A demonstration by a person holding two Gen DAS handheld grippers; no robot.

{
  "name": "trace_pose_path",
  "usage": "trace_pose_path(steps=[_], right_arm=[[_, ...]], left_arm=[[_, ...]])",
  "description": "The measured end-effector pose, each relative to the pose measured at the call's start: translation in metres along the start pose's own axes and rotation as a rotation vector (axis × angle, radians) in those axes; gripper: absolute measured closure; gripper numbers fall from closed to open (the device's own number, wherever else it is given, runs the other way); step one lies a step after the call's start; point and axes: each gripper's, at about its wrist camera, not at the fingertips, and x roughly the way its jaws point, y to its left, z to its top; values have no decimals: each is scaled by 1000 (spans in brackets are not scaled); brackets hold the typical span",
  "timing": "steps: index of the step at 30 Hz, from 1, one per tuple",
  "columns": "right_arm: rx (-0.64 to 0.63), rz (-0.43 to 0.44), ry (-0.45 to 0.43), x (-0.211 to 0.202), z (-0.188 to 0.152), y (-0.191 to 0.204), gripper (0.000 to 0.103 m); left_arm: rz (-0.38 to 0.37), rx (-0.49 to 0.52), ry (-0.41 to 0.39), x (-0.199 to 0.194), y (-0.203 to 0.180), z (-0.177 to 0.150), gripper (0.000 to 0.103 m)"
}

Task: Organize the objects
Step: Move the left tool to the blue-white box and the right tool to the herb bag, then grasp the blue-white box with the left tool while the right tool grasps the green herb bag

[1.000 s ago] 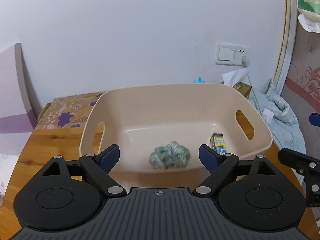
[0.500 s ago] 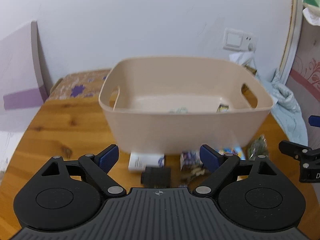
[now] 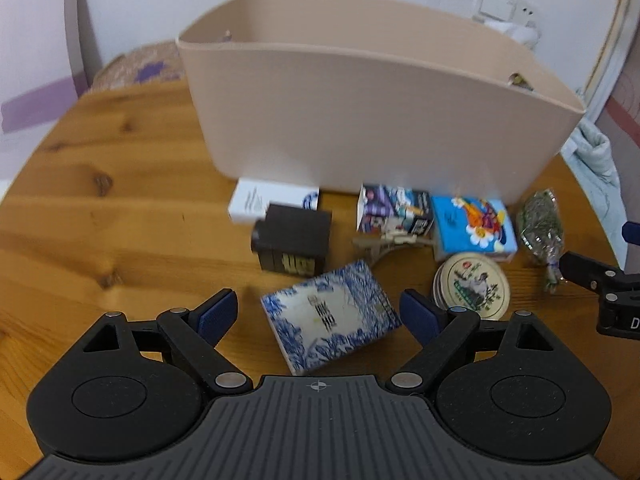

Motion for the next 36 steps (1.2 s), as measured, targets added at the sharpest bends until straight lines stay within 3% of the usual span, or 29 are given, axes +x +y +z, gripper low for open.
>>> trace_pose_path(steps=[8, 15, 20, 24, 29, 36], right_arm=[[7, 29, 4, 23, -4, -1, 0], [8, 21, 29, 46, -5, 0, 0], [22, 51, 12, 48, -6, 0, 15], [33, 78, 8, 46, -6, 1, 28], [40, 100, 6, 40, -7, 5, 58], [50, 101, 5, 32, -12, 7, 65]], left_arm=[[19, -50, 18, 12, -1, 3, 13], [55, -14, 13, 16, -10, 4, 16], [58, 0, 8, 13, -9, 2, 28], [54, 4, 9, 13, -8, 1, 30], [46, 10, 3, 12, -7, 0, 31], [26, 5, -4, 9, -1, -6, 31]])
